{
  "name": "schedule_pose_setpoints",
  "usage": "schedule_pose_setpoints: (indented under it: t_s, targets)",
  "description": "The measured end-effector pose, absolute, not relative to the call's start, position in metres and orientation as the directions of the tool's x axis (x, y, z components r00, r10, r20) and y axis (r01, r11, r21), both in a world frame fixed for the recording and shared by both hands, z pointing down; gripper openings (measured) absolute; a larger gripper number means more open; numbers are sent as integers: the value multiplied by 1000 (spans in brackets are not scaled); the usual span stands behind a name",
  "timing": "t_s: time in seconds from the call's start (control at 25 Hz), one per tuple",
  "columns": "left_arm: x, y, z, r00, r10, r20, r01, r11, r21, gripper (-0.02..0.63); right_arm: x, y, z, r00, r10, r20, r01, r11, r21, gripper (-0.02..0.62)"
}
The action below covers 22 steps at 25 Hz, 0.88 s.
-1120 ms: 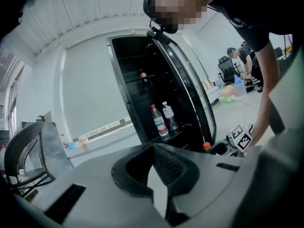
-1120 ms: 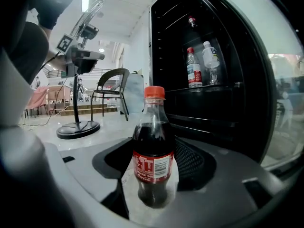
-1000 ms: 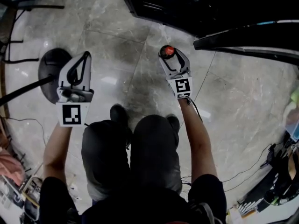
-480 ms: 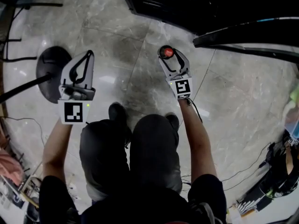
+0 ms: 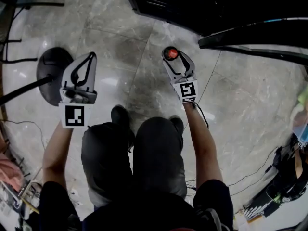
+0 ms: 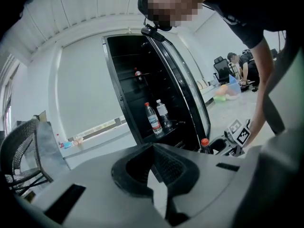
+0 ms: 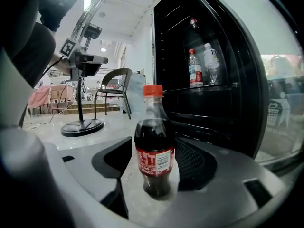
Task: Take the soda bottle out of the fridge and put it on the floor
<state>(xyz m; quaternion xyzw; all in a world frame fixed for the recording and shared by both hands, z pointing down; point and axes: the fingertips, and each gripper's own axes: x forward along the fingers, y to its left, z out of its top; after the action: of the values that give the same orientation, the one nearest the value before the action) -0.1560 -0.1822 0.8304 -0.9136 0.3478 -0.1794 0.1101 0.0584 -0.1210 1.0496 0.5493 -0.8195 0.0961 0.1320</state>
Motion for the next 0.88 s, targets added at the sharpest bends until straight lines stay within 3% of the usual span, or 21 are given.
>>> schedule_pose_setpoints:
  t_s: [0.4,0.64,0.88]
  targets:
    - [-149,-181,827,703,-665,253,-587,-743,-320,25,64,-101,1028,-386,-871,304,-916,400,-16,281]
    - [-145,-183,810,701,-667,253,-595,-742,-309,25,72,-96,996,-389,-877,282,-917,399,-23,216]
    - [-139,-179,775,707,-654,269,-574,-753,-322,25,70,-98,940,-392,-881,264,-911,411,19,99]
